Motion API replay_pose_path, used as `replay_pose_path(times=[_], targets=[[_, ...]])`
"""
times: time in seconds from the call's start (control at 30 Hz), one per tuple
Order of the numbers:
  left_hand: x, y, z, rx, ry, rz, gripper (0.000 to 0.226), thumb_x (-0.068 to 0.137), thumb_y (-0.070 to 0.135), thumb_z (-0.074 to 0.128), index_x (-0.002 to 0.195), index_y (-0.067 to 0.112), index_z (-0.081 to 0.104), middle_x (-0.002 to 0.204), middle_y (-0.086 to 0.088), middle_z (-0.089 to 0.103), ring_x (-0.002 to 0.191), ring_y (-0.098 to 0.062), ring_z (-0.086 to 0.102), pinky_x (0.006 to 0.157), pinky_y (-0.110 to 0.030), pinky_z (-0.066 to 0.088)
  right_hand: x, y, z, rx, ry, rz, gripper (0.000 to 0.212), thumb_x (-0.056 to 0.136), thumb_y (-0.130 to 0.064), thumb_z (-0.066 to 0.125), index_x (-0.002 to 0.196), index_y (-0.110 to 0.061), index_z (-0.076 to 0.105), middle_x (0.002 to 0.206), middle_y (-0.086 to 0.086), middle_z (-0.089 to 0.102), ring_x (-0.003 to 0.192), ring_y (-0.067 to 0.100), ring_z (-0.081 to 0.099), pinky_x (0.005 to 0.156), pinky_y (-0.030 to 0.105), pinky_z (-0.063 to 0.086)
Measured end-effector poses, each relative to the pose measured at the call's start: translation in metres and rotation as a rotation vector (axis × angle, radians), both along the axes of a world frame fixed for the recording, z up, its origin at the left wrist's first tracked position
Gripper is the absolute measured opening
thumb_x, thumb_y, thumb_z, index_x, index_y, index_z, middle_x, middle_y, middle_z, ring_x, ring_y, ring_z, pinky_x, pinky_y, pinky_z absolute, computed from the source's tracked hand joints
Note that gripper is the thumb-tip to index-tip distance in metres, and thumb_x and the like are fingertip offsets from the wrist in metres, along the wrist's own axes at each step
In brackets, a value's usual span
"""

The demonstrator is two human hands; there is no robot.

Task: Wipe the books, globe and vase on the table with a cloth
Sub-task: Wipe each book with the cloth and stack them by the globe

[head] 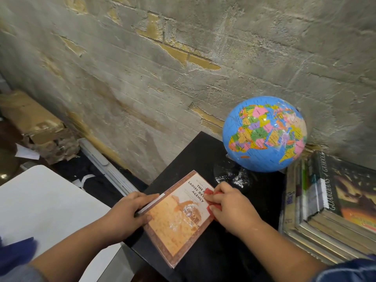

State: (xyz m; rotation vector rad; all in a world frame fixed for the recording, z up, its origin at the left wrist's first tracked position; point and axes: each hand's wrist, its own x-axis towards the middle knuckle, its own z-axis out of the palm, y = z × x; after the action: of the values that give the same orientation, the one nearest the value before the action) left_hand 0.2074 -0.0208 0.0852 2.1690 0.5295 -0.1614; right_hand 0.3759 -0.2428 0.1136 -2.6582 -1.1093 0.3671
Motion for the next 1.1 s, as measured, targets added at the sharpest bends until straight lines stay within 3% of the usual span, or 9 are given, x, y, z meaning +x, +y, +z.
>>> replay_pose_path(times=[0.13,0.27,0.33,0.43,0.53,0.7,0.8,0.97,1.1], targets=[[0.000,0.000,-0.002,0.005,-0.008,-0.007,0.052,0.092,0.023,0.059,0.136,0.046,0.043,0.119,0.018,0.043,0.118,-0.006,0.043,0.105,-0.031,0.043,-0.009,0.001,-0.002,-0.055,0.003,0.176,0.038,0.092,-0.039,0.054,0.131,-0.042,0.055,0.118,-0.021,0.039,0.109,0.009,0.043,0.099,0.024,0.041],[0.000,0.002,-0.003,-0.003,0.001,-0.010,0.052,0.092,0.023,0.059,0.135,0.047,0.043,0.118,0.017,0.043,0.119,-0.009,0.044,0.105,-0.036,0.043,0.001,0.001,0.000,-0.014,0.019,0.058,0.034,0.091,-0.038,0.058,0.125,-0.043,0.059,0.113,-0.021,0.041,0.107,0.005,0.046,0.097,0.026,0.045],[0.000,0.001,-0.004,0.001,-0.008,-0.009,0.052,0.092,0.023,0.060,0.135,0.047,0.044,0.117,0.017,0.044,0.118,-0.008,0.044,0.105,-0.034,0.044,-0.004,0.001,0.000,-0.058,-0.035,0.127,0.038,0.093,-0.039,0.054,0.131,-0.041,0.054,0.116,-0.020,0.039,0.108,0.010,0.044,0.098,0.027,0.043],[0.000,0.002,-0.004,0.004,-0.031,-0.010,0.052,0.092,0.022,0.060,0.134,0.049,0.044,0.115,0.018,0.044,0.115,-0.006,0.045,0.103,-0.029,0.044,-0.015,-0.003,-0.001,-0.051,0.041,0.233,0.038,0.092,-0.039,0.054,0.130,-0.044,0.055,0.116,-0.021,0.039,0.111,0.008,0.042,0.099,0.021,0.039],[0.000,0.002,-0.004,0.002,-0.029,-0.010,0.052,0.092,0.023,0.060,0.134,0.049,0.044,0.113,0.017,0.045,0.114,-0.007,0.046,0.102,-0.030,0.044,-0.010,-0.008,-0.003,-0.002,0.012,0.091,0.035,0.091,-0.040,0.056,0.127,-0.045,0.058,0.113,-0.022,0.039,0.109,0.004,0.042,0.094,0.014,0.038],[-0.001,0.001,-0.004,0.011,-0.038,-0.007,0.052,0.092,0.022,0.059,0.135,0.047,0.044,0.114,0.017,0.045,0.115,-0.007,0.045,0.103,-0.031,0.044,-0.032,-0.013,-0.007,-0.003,0.033,0.227,0.038,0.092,-0.040,0.054,0.130,-0.045,0.055,0.113,-0.020,0.041,0.109,0.007,0.044,0.097,0.017,0.038],[0.000,0.000,-0.003,0.005,-0.038,-0.004,0.052,0.092,0.022,0.060,0.134,0.047,0.044,0.114,0.017,0.045,0.116,-0.007,0.046,0.102,-0.030,0.044,-0.026,-0.018,-0.008,0.061,0.008,0.114,0.034,0.091,-0.041,0.057,0.124,-0.046,0.060,0.108,-0.021,0.042,0.105,0.004,0.043,0.094,0.012,0.038],[0.000,-0.001,-0.002,0.003,-0.040,0.000,0.052,0.092,0.021,0.059,0.136,0.045,0.043,0.114,0.017,0.045,0.115,-0.006,0.046,0.101,-0.028,0.044,-0.046,-0.017,-0.008,0.019,0.034,0.272,0.036,0.091,-0.044,0.053,0.127,-0.043,0.058,0.111,-0.017,0.044,0.107,0.008,0.045,0.093,0.023,0.043],[0.000,-0.002,0.001,0.006,-0.036,0.003,0.052,0.092,0.021,0.059,0.136,0.043,0.044,0.115,0.016,0.045,0.114,-0.006,0.045,0.102,-0.029,0.044,-0.034,-0.015,-0.005,0.024,-0.043,0.171,0.035,0.091,-0.042,0.053,0.126,-0.045,0.059,0.111,-0.017,0.044,0.106,0.009,0.045,0.093,0.021,0.042]])
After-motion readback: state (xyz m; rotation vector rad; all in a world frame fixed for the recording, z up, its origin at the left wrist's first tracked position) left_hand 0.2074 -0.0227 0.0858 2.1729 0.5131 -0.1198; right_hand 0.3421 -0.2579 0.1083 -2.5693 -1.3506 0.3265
